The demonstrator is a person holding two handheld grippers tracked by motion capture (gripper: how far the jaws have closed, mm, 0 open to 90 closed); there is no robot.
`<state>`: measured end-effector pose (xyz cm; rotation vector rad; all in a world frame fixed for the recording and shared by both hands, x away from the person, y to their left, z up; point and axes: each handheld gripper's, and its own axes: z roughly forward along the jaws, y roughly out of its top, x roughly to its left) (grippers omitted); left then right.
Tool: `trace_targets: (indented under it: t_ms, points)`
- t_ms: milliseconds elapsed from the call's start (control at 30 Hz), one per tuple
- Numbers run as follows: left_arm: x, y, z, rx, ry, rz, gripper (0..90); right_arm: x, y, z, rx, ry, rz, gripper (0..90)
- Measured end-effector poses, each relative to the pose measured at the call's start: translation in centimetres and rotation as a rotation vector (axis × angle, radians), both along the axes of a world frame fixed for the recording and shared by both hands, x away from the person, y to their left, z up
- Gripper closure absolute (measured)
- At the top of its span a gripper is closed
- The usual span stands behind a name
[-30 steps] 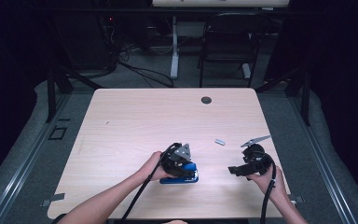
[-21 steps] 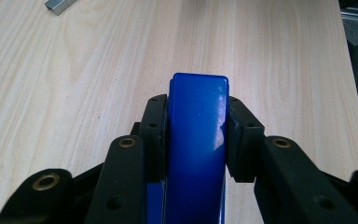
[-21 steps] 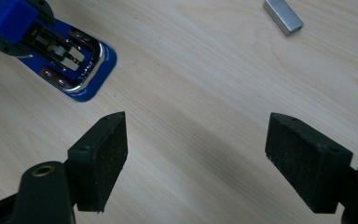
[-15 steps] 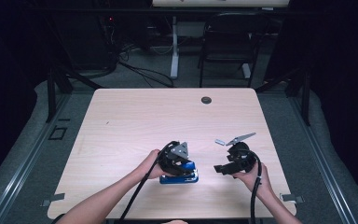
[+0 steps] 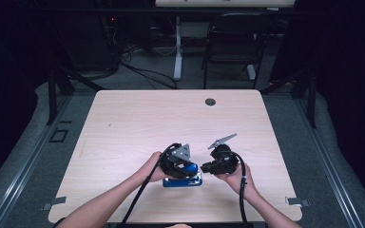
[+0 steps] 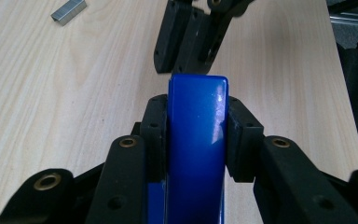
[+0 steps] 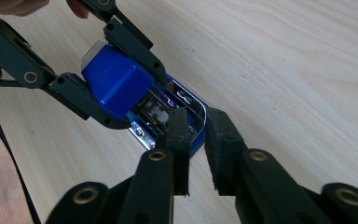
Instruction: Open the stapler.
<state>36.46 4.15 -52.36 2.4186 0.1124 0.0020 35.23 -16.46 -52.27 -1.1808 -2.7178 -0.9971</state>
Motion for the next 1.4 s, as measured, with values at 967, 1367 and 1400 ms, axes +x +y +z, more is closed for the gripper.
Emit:
trace_targets:
  t_ms: [967,1367,1400]
  points:
    - [-0.5,1.0,0.9,-0.024,-0.034,0.000,65.9,0.2,1.8,-1.2,-0.053,-0.010,0.028,85.8]
    - [-0.8,2.8,2.0,-0.047,-0.041,0.016,66.1,0.0,2.2,-1.5,-0.071,-0.022,0.026,86.1]
    - [-0.8,2.8,2.0,-0.047,-0.041,0.016,66.1,0.0,2.2,-1.5,-0.071,-0.022,0.026,86.1]
